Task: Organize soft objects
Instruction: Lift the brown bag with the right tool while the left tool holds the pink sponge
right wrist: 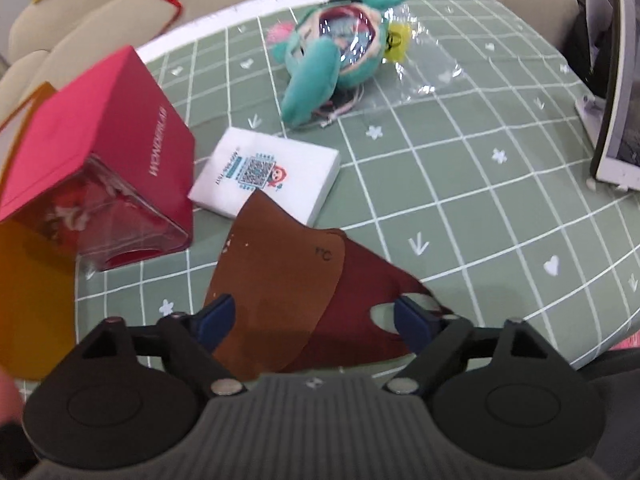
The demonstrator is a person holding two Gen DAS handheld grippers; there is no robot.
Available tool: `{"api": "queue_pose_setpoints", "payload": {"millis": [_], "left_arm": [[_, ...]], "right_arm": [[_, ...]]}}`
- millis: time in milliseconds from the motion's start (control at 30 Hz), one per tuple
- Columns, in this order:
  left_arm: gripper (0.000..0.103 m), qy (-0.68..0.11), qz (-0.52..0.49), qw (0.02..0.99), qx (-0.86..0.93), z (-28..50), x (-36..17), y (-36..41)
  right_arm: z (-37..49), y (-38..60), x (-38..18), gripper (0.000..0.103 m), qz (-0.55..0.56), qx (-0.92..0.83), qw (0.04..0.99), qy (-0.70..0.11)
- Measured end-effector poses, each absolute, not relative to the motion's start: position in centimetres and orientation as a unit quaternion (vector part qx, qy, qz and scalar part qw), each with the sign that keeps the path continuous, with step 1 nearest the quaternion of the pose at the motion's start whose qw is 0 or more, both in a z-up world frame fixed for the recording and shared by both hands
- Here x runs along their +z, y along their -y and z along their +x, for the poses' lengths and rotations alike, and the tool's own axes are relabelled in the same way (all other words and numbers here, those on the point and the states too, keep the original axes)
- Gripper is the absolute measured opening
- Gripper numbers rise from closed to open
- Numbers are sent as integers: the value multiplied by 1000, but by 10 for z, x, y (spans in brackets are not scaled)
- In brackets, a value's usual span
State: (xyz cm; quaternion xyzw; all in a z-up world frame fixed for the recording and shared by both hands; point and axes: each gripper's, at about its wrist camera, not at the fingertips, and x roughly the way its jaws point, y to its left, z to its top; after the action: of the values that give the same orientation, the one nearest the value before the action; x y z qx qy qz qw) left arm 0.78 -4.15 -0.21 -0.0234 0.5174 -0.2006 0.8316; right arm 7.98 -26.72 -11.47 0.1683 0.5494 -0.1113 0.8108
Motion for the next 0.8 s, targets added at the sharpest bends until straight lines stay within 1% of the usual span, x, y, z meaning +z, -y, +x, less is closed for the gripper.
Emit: {"api": "queue_pose_setpoints", "payload": {"millis": [133,167,200,300,500,633,667,733,800], "left_arm": [[50,-521,-26,830,-197,9,-4,38],[50,-521,-27,830,-197,10,-4,38],[50,-521,-27,830,-197,10,-4,37],[50,-524,-29,828,-198,10,-6,37],[50,-530,-28,824,-197,10,-9,38],[50,-526,-26,828,-194,10,-7,36],[50,-527,-27,827,-194,11,-7,36],[50,-531,-30,825,-193,12,-9,35],[50,-533,-30,824,-191,12,-10,35]], "right_arm": [[96,254,-128,93,147,-138,798,-568],[98,251,-131,94,151,-139,793,-573],[101,249,-135,99,162,-137,785,-582],[105,241,-136,101,169,-134,785,-581],[116,221,-142,101,130,-177,788,-576],[115,211,-144,101,126,-179,796,-565],[113,213,-143,99,122,-174,799,-562],[110,210,-142,91,113,-164,808,-554],[106,205,-138,79,94,-143,820,-546]]}}
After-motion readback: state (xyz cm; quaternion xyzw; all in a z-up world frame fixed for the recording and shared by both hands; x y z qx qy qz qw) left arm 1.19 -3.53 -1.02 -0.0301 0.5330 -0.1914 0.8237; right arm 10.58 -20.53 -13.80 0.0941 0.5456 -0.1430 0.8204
